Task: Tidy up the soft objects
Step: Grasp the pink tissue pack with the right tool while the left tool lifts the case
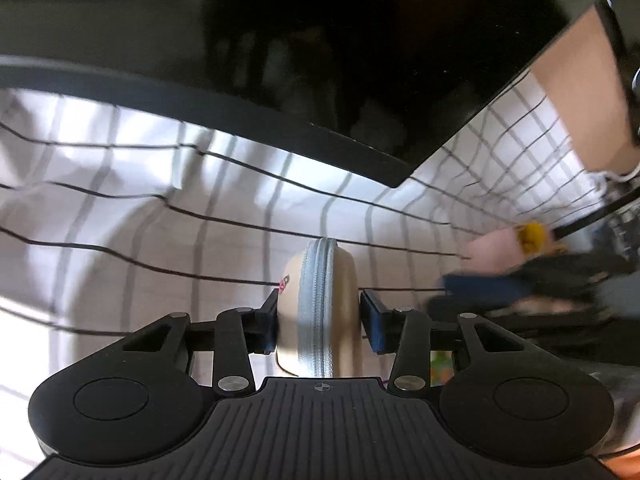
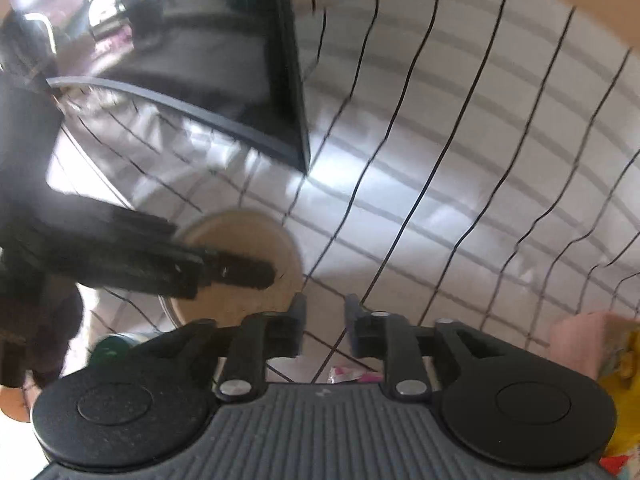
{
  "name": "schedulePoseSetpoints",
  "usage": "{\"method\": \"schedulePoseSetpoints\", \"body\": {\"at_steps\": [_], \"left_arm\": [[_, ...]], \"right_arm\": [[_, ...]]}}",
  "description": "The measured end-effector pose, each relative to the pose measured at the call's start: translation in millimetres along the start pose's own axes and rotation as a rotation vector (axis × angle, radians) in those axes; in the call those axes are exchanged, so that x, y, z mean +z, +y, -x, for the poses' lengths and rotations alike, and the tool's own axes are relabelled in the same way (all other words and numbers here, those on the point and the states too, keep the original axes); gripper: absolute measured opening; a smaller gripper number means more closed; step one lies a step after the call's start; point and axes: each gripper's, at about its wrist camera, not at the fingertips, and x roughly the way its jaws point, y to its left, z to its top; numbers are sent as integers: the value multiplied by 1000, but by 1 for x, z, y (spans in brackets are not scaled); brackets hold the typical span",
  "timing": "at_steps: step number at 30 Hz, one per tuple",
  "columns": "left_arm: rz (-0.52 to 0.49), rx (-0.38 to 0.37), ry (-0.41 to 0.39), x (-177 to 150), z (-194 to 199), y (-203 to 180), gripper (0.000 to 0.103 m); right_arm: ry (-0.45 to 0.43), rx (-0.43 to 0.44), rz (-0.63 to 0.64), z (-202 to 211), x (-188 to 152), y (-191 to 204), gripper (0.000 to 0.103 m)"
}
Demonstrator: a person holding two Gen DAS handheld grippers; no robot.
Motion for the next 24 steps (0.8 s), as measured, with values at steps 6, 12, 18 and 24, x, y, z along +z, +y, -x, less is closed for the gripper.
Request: {"method": "schedulePoseSetpoints", "body": {"at_steps": [6,12,18,24], "left_arm": [[-45,141,-65,-3,13,-4,45],[-59,163,-83,-9,15,-7,45],[-59,165,-85,-9,14,-8,45],[-35,157,-96,-10,15,-2,45]], "right_arm": [[116,87,-41,21,-25,0,42],[188,44,-15,25,-83,15,61],[197,-60,-64,12,-111,8,62],[216,-74,-145,-17,-110,3,62]]}}
